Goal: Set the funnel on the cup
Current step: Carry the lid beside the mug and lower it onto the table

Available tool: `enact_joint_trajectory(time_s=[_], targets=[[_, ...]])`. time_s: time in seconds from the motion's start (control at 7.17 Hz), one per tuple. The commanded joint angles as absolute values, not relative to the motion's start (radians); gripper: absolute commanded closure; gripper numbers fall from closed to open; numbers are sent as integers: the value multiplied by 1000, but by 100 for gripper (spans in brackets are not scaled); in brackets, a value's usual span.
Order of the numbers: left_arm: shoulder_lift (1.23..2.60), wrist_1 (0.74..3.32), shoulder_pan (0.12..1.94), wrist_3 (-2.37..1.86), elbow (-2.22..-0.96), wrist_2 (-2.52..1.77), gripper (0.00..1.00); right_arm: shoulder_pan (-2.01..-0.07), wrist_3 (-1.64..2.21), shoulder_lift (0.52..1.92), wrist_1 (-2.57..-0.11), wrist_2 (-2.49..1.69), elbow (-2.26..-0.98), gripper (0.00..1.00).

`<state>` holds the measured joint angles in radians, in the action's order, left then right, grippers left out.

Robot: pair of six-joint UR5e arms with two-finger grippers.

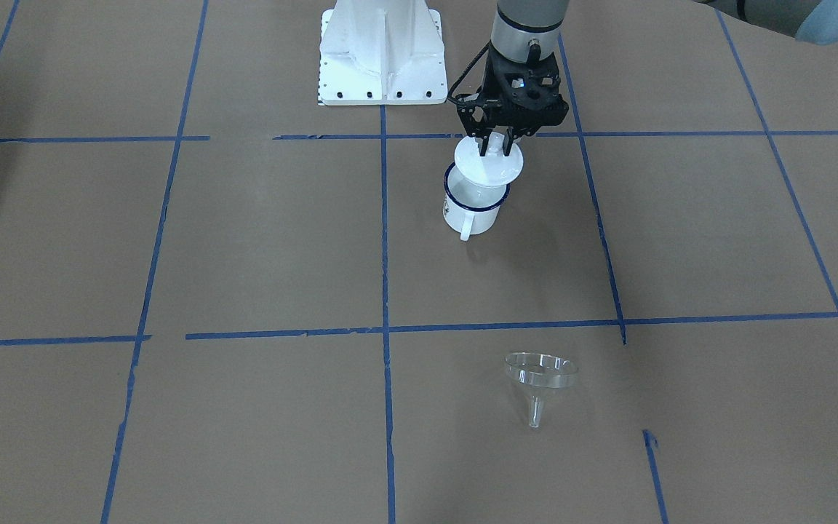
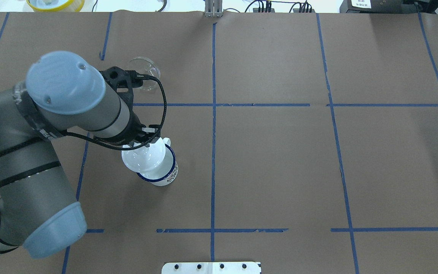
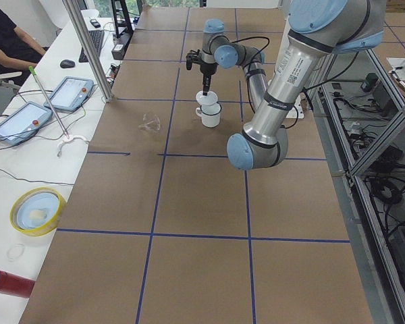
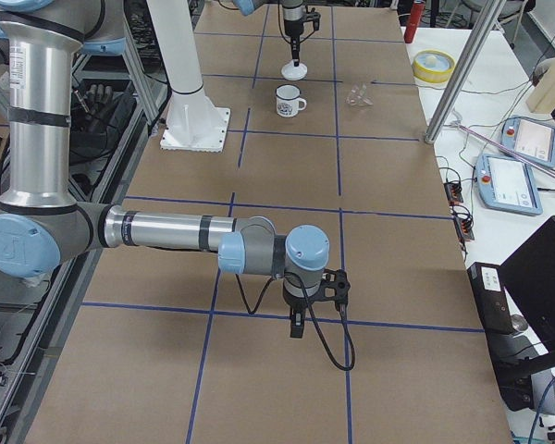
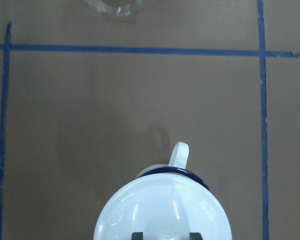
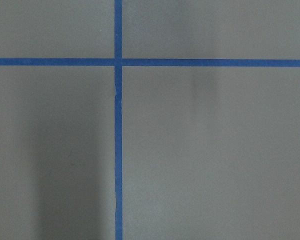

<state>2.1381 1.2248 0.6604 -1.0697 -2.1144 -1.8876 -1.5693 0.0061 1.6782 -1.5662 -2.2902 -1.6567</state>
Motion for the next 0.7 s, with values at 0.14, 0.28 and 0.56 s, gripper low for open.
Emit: enact_joint_trajectory(time_s=[0.14, 0.28, 0.56], targets=[[1841, 1518, 706, -930, -2114, -1885, 100, -1569, 6, 1678, -1566, -2290, -1657, 0], [1741, 1695, 706, -936, -2065, -1884, 100, -1569, 6, 1678, -1566, -2290, -1655, 0], [1738, 1822, 693, -971, -1912, -1885, 100, -1569, 6, 1678, -1566, -2290, -1657, 0]])
